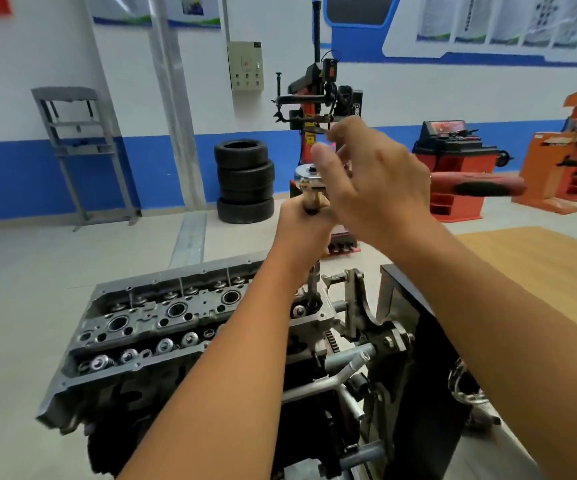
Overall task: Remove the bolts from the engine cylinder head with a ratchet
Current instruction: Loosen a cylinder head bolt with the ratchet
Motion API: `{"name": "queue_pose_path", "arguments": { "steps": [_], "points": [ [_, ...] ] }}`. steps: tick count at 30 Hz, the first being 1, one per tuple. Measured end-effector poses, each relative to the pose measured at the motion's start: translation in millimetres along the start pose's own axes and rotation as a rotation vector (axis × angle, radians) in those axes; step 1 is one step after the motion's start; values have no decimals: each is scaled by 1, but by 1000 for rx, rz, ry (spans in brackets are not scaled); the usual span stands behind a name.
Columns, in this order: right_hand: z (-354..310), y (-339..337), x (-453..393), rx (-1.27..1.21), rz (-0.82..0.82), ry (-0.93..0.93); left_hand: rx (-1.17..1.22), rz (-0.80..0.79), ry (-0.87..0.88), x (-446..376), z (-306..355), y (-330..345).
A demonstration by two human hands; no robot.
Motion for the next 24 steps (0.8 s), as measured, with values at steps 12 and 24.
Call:
{"name": "queue_pose_path", "arguments": {
  "steps": [12, 24],
  "points": [
    [0, -1, 5, 89, -197, -15, -8, 147, 22, 4, -5, -9],
    [27, -28, 18, -309, -231, 80, -145, 169, 97, 5, -9, 7]
  ]
}}
Point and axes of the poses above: each hand's wrist, its own x-axis away from the middle knuckle, its own y-axis out of the palm, z = x × y, the point moved 5 cm from there along -x, towards the middle knuckle, and after that the axes turned 12 degrees about -z, right-handed, at the moved point
